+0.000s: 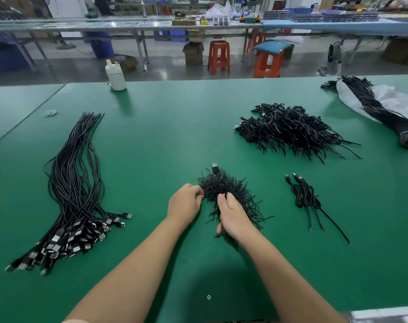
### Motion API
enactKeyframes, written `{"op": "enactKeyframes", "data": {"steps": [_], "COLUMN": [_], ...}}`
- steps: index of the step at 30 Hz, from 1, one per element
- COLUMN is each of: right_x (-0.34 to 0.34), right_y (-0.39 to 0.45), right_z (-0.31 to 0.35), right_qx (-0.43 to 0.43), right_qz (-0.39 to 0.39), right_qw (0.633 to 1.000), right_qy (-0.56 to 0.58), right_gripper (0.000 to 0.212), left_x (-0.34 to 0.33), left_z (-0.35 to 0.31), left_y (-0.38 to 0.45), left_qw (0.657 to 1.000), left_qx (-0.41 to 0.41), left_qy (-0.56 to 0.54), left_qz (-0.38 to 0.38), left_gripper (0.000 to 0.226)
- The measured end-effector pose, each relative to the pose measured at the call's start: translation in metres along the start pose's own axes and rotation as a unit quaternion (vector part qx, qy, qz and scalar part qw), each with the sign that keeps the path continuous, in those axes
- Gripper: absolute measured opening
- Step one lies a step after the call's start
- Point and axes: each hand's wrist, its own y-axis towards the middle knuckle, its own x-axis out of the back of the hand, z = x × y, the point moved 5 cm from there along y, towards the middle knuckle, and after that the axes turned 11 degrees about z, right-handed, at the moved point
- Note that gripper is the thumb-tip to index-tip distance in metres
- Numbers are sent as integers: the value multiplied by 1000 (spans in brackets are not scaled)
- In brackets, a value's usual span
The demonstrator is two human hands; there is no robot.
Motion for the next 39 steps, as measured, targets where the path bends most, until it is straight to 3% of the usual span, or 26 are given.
{"op": "enactKeyframes", "data": {"steps": [9, 13, 18, 21, 23, 31, 36, 39], "right_x": [3, 1, -8, -15, -19, -15, -12, -16], "right_y": [-2, -1, -1, -5, -6, -2, 2, 4], "right_z": [1, 2, 7, 13, 14, 12, 6, 3], "right_qx": [37, 51, 73, 100, 99, 82, 63, 42], "right_qz": [-16, -16, 12, 26, 32, 3, -18, 25], "right_qw": [999, 998, 996, 992, 991, 995, 998, 991], "right_qy": [-35, -44, -57, -75, -84, -59, 1, 125], "right_gripper": [35, 29, 29, 30, 28, 26, 30, 28], "left_x": [1, 6, 22, 21, 23, 40, 54, 65], "left_z": [13, 20, 15, 0, -12, -23, -42, -62], "left_y": [-11, -22, -35, -44, -50, -50, -57, -69], "left_qw": [999, 998, 961, 907, 902, 950, 991, 946], "left_qx": [10, 43, 101, 96, 64, -11, -129, -260], "left_qy": [-25, -51, -255, -411, -427, -305, -41, 165], "left_qz": [20, 13, -36, 3, 29, 68, 13, -104], "left_gripper": [28, 20, 12, 11, 14, 11, 10, 6]}}
